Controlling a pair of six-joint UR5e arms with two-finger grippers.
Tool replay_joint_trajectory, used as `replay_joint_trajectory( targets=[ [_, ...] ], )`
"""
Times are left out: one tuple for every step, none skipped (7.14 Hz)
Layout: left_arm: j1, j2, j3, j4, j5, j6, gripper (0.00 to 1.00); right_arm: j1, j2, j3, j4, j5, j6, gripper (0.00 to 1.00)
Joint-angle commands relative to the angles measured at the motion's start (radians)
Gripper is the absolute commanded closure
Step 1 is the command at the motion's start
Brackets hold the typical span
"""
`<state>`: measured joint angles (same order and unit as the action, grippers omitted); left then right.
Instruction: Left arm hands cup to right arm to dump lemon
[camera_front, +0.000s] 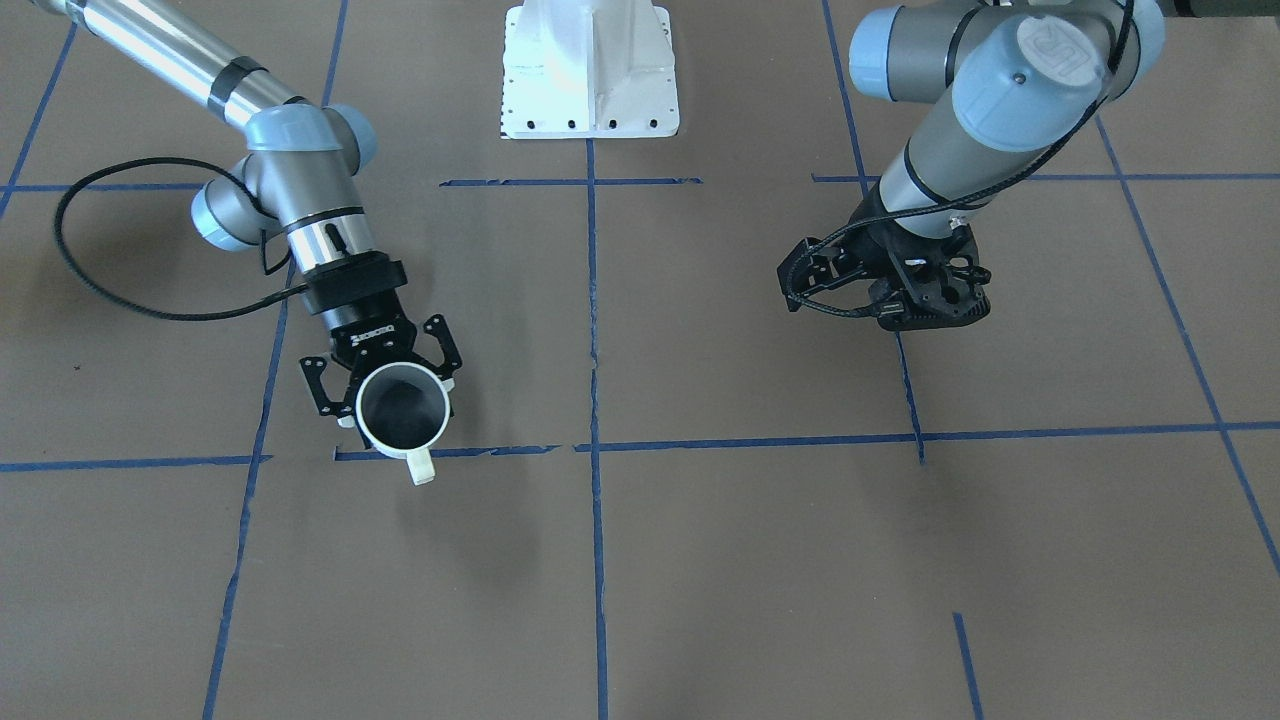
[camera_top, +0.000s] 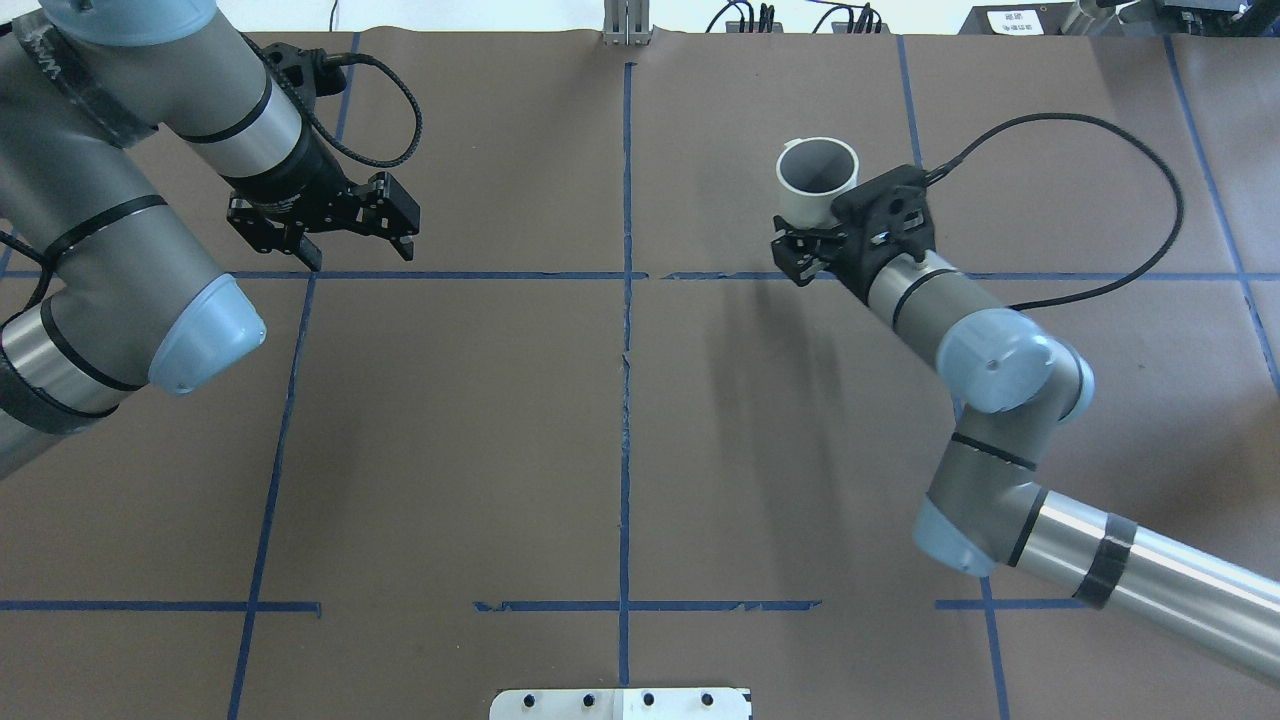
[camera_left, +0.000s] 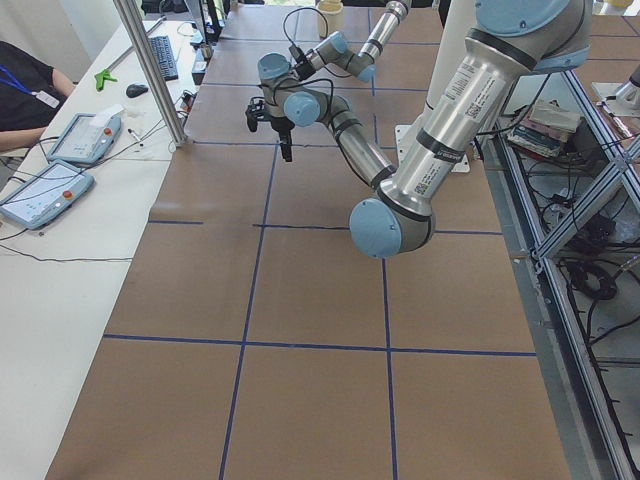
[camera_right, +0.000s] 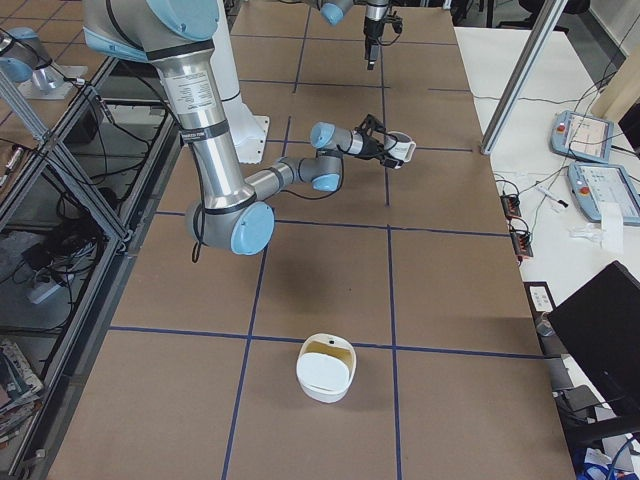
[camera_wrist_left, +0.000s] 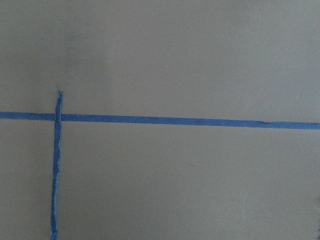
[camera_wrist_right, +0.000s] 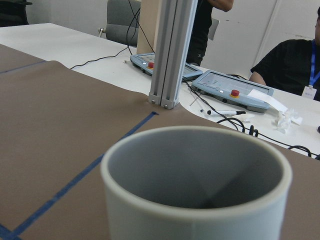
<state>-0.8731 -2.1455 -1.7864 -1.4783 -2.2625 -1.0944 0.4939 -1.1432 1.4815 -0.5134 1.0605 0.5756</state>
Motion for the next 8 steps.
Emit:
replay_joint_trajectory(
  targets=[
    [0.035,-0.080,0.034,-0.002,-0.008,-0.144,0.00,-0.113,0.104,-0.006,-0.116,-0.167,-0.086,0.93],
    [0.037,-0.121,0.059,-0.003,-0.008,-0.175,0.00,-0.141,0.161,-0.004,-0.198,-0.194,-0.086,0.92],
    [0.037,-0.157,0.082,-0.003,-0.009,-0.203,0.00,-0.167,0.166,-0.004,-0.201,-0.207,-0.082,0.92],
    [0.039,-0.190,0.108,-0.005,-0.009,-0.249,0.00,-0.170,0.181,-0.001,-0.195,-0.206,-0.077,0.89],
    [0.045,-0.210,0.125,-0.005,-0.009,-0.261,0.00,-0.182,0.194,-0.001,-0.197,-0.206,-0.076,0.89],
    [0.054,-0.215,0.134,-0.023,-0.009,-0.275,0.00,-0.189,0.206,-0.001,-0.192,-0.206,-0.071,0.87],
    [0.054,-0.215,0.139,-0.057,-0.009,-0.298,0.00,-0.201,0.209,-0.003,-0.194,-0.206,-0.041,0.86],
    [0.057,-0.220,0.142,-0.066,-0.009,-0.305,0.00,-0.209,0.209,-0.001,-0.195,-0.208,-0.001,0.85]
  ],
)
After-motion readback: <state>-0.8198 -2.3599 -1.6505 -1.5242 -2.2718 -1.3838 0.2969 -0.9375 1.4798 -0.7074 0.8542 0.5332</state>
